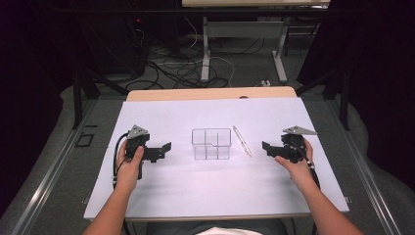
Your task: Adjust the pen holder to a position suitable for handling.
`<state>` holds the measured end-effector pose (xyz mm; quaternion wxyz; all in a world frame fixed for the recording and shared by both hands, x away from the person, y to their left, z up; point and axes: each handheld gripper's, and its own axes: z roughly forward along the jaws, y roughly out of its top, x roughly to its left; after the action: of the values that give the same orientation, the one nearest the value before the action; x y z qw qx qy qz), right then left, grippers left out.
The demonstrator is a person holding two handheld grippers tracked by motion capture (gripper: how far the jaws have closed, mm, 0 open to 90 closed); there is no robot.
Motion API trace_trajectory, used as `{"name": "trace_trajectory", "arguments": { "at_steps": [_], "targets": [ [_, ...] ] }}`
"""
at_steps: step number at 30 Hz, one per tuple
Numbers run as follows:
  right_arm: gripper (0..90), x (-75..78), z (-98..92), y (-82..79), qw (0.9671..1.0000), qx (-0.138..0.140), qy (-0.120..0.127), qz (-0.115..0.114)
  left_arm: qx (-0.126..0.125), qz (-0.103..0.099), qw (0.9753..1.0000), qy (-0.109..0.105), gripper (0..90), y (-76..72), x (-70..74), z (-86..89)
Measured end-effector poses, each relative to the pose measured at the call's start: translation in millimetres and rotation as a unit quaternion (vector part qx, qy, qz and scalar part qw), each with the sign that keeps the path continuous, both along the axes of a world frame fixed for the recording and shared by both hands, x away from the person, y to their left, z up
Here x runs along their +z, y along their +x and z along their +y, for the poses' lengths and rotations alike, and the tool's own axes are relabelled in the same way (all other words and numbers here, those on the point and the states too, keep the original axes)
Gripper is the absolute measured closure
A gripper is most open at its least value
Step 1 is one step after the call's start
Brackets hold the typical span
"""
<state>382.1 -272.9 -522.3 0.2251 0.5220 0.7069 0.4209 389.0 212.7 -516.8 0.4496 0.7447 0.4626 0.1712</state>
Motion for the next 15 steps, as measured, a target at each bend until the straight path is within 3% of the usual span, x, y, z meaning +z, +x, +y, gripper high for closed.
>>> {"name": "trace_trajectory", "arguments": {
  "at_steps": [7,9,11,15],
  "targets": [
    [14.8,4.0,5.0,2.1,0.9997,0.022,0.003,0.007,-0.001,0.001,1.0000,0.005,0.2,-0.3,-4.9,0.2],
    [15.1,7.7,8.6,2.9,0.9995,0.028,0.006,0.009,-0.001,-0.009,0.9998,0.015,0.3,-0.3,-4.4,1.0],
    [15.9,11.5,12.3,4.2,0.9993,0.036,-0.005,0.009,0.001,-0.015,0.9996,0.022,0.2,-0.8,-3.6,2.3],
    [17.7,18.7,19.4,9.1,0.9980,0.057,-0.025,0.009,0.014,-0.015,0.9997,0.014,0.3,-0.9,-3.5,6.3]
  ]
}}
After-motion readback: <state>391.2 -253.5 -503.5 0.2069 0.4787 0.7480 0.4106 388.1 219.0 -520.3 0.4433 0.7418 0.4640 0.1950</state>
